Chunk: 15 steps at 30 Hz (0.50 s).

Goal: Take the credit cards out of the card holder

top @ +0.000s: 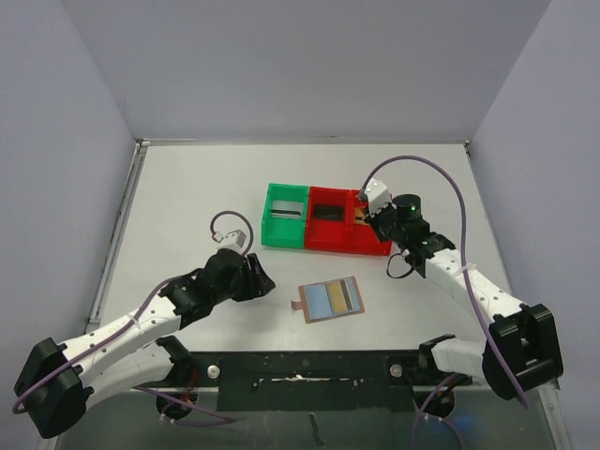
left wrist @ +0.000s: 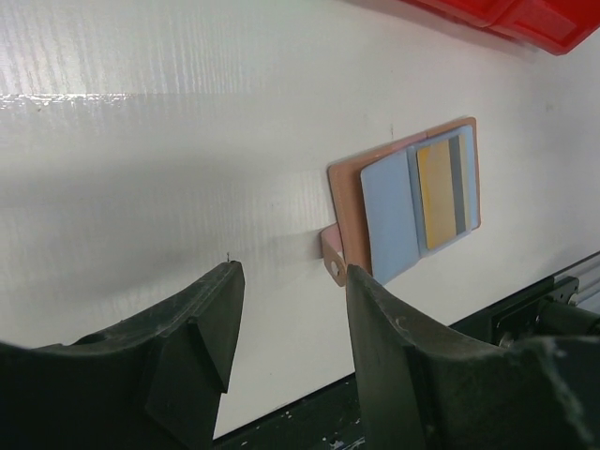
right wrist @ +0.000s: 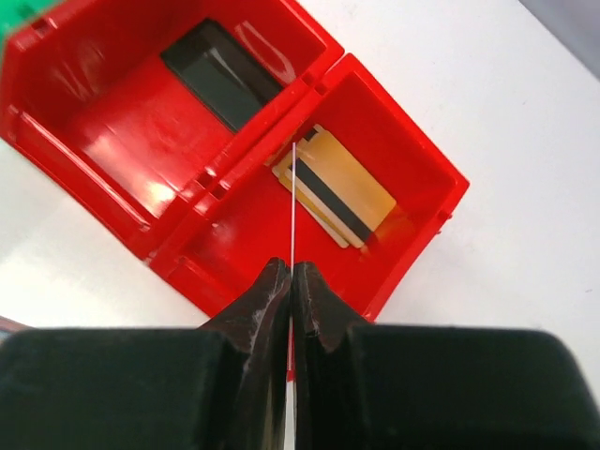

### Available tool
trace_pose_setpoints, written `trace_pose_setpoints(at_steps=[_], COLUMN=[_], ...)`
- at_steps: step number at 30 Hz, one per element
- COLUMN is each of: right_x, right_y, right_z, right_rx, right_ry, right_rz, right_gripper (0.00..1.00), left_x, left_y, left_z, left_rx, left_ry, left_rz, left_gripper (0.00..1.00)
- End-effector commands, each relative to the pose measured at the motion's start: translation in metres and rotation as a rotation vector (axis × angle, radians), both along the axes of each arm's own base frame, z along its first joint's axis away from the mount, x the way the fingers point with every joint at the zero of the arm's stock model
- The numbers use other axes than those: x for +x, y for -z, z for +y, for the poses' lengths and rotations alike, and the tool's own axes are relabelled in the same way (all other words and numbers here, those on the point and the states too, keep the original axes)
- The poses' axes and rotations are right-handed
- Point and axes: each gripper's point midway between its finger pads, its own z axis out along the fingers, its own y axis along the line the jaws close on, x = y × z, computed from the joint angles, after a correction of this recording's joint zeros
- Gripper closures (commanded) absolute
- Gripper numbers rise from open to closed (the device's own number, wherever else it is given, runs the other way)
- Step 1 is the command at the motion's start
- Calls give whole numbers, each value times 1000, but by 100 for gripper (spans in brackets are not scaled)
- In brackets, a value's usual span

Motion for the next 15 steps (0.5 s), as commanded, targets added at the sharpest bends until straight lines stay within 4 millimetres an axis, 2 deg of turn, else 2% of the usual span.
trace_pose_setpoints(at_steps=[1,6,10,15], right_x=[23,21,18,28], right_y=[-16,-9,-10,-2], right_z=[-3,-13,-8,-12], right_rx=[-220,-278,-308,-375], right_ry=[-167,-249,-363,-398], right_rz=[-125,-133,-194,-175], right_gripper=[100,100,100,100], left_x=[-2,-2,-1,2], left_y=[-8,-11,-13,-19], left_z=[3,8,11,11], left_rx=[2,9,14,3], left_ry=[31,35,33,33], left_rz=[-12,-12,-14,-23], left_gripper=[53,53,53,53])
